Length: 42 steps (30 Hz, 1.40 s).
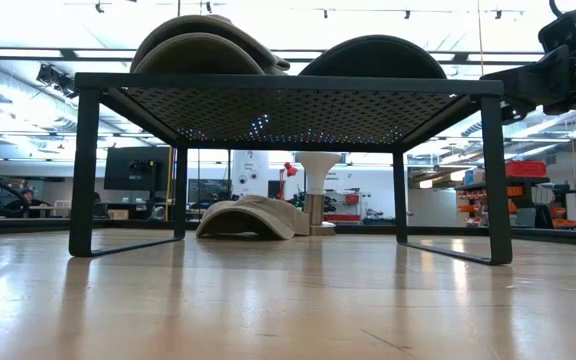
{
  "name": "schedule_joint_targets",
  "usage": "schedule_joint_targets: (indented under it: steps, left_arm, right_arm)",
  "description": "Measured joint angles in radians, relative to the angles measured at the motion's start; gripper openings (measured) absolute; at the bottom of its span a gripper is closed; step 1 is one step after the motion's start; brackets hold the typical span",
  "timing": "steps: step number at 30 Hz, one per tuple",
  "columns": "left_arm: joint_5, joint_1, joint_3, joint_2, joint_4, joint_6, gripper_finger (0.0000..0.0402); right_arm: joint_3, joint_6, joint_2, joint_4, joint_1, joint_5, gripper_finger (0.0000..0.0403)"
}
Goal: Pick & Place hat
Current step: Stack the black cap on the black cap on the shelf
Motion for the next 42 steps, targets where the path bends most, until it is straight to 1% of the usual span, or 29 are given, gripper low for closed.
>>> schedule_joint_targets:
  steps: [8,12,18,29,34,38,42]
  left_arm:
    - [0.022,0.075,0.041,0.000,-0.027,0.090,0.0003]
    - [0.064,0.106,0.076,0.000,-0.028,0.126,0.0003]
    - [0.093,0.147,0.117,0.000,-0.025,0.189,0.0003]
    - [0.095,0.221,0.119,0.000,-0.003,0.286,0.0003]
    - [0.096,0.237,0.119,0.000,0.011,0.329,0.0002]
    - [0.096,0.238,0.119,0.000,0.042,0.384,0.0002]
    - [0.096,0.237,0.119,0.000,0.068,0.478,0.0002]
  right_arm:
    - [0.000,0.000,0.000,0.000,0.000,0.000,0.0015]
    - [0.000,0.000,0.000,0.000,0.000,0.000,0.0015]
    - [0.000,0.000,0.000,0.000,0.000,0.000,0.0015]
    - [0.000,0.000,0.000,0.000,0.000,0.000,0.0015]
    - [0.000,0.000,0.000,0.000,0.000,0.000,0.0015]
    - [0.000,0.000,0.000,0.000,0.000,0.000,0.0015]
    - [0.000,0.000,0.000,0.000,0.000,0.000,0.0015]
